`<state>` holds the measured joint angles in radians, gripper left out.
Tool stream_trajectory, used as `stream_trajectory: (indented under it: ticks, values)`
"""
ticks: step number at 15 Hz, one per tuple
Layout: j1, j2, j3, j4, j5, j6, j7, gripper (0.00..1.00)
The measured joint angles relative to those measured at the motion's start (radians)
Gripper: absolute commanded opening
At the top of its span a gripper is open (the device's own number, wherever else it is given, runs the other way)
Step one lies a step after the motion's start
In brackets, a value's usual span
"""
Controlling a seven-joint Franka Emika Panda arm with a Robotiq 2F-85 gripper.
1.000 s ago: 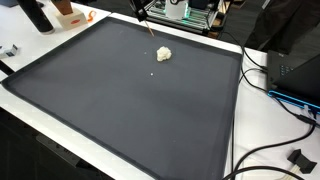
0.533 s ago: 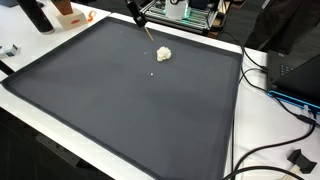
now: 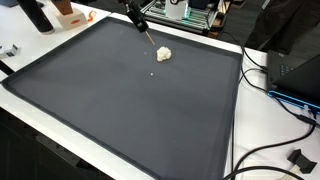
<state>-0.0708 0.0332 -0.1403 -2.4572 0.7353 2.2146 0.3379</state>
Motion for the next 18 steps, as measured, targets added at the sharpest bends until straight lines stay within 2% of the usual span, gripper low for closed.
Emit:
stream_trajectory:
  ticks: [9, 18]
  values:
    - [0.008, 0.014, 0.042, 0.038, -0.032, 0.0, 0.171, 0.03]
    - [0.064, -0.016, 0.116, 0.101, -0.266, 0.0, 0.375, 0.03]
